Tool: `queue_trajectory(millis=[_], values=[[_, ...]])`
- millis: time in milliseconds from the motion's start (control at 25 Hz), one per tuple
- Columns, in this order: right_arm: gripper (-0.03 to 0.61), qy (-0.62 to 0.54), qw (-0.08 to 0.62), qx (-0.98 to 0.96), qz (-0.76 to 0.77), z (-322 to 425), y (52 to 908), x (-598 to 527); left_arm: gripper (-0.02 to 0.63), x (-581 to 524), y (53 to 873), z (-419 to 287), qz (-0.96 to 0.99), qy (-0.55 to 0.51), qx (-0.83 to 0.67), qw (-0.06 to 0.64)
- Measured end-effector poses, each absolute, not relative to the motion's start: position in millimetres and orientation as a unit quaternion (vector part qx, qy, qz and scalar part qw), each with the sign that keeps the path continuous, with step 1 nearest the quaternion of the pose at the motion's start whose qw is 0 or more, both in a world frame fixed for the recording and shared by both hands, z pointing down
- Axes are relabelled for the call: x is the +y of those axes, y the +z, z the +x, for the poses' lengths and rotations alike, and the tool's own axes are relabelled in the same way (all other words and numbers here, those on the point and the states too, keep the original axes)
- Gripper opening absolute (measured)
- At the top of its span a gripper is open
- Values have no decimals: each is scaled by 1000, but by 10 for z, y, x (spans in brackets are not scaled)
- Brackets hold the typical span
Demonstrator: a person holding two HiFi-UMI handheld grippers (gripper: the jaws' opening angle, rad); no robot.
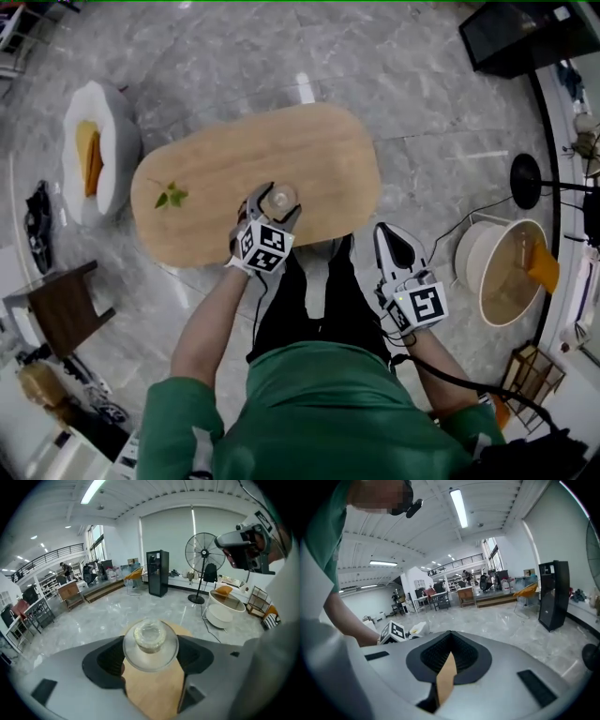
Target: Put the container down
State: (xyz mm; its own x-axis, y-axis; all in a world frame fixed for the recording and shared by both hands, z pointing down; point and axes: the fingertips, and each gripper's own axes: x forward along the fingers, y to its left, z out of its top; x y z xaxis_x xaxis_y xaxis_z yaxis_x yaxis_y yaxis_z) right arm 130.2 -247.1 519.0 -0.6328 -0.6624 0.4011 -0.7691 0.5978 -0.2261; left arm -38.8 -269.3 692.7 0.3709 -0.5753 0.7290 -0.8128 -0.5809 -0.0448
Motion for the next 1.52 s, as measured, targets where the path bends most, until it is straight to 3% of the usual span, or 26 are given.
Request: queue_trajectory(millis=[960,1520], values=[[14,249,224,-875,351,1566,6619,-3079,339,-3841,9127,-557,756,405,-466,218],[14,263,239,-861,365,1673,6887,-3022,339,-3803,9692,-424,755,420,-451,225]])
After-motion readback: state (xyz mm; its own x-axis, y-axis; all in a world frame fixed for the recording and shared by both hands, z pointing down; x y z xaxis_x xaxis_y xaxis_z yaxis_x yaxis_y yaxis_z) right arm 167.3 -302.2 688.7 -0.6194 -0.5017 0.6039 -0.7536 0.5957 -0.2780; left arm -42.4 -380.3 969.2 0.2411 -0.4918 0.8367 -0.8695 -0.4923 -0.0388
